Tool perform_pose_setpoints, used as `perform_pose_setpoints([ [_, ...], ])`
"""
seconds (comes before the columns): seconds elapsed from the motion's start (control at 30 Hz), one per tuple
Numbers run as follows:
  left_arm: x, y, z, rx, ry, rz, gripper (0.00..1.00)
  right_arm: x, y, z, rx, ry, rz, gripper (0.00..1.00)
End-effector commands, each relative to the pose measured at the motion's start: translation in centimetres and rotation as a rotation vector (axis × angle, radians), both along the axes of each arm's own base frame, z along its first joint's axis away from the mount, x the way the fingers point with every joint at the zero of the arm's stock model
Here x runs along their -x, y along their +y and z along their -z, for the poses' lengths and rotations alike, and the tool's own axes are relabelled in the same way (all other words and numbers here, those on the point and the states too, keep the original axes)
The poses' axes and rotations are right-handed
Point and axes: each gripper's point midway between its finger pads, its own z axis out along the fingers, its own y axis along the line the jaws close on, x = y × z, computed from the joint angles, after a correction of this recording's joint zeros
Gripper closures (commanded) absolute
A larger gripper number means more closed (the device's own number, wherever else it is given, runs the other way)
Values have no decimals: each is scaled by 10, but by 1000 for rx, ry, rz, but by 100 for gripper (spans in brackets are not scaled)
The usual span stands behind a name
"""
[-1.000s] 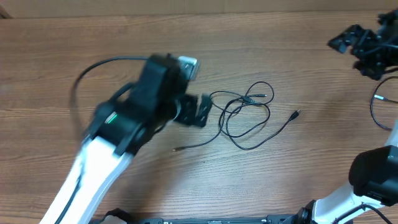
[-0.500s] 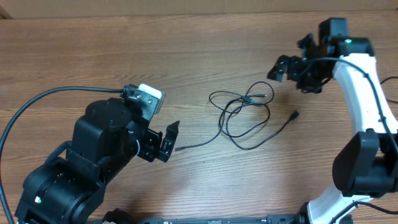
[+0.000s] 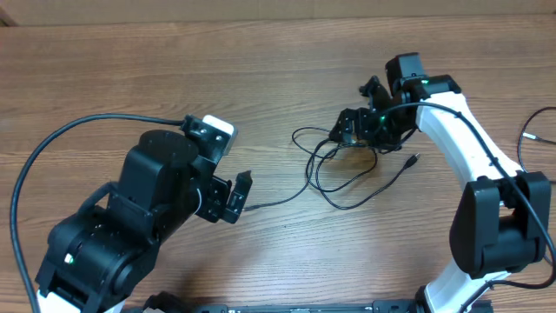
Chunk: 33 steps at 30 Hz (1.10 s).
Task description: Untangle cables
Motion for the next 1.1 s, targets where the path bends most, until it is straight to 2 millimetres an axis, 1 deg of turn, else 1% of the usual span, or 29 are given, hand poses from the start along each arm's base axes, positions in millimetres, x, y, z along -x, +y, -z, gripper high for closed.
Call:
perform_pose_setpoints([
  [0.0,6,18,-16,-24,-80,-38,0,11,35,-6,-55,-53,-156,0],
  [0.03,8,20,-19,-19,-92,-42,0,11,40,-5,-49,-67,-176,0],
  [0.07,12,25,-24,-14,-117,-53,0,10,54,-6,-43,-115,-228,0],
  [0.17,22,37,-34,-8,-165,-84,0,-6,68,-2,35,-225,-264,0],
  [0.23,28,46,-36,-20,-179,-107,0,-12,75,2,59,-265,-279,0],
  [0.3,33,54,-36,-29,-185,-127,0,-13,83,5,56,-282,-296,0],
  [0.43,40,57,-35,-30,-180,-123,0,-11,88,17,66,-273,-336,0],
  [0.5,40,57,-33,-37,-171,-123,0,-9,88,35,74,-230,-340,0],
  [0.57,39,57,-33,-38,-169,-123,0,-3,94,46,34,-185,-353,4],
  [0.63,39,57,-33,-38,-169,-123,0,5,105,47,-42,-172,-412,8],
  [0.7,39,57,-33,-38,-169,-123,0,9,109,49,-60,-166,-431,20],
  [0.77,39,57,-33,-38,-169,-123,0,11,111,50,-60,-166,-441,39],
  [0.8,39,57,-33,-38,-169,-123,0,11,112,50,-60,-166,-443,51],
  [0.83,39,57,-33,-38,-169,-123,0,11,112,50,-60,-166,-447,76],
  [0.87,39,57,-33,-38,-169,-123,0,12,111,50,-59,-164,-449,96],
  [0.93,39,57,-33,-38,-169,-123,0,16,110,50,-56,-144,-449,96],
  [1.0,39,57,-33,-38,-169,-123,0,19,108,44,-53,-128,-448,96],
  [1.07,39,57,-33,-38,-169,-123,0,14,106,22,-52,-128,-438,96],
])
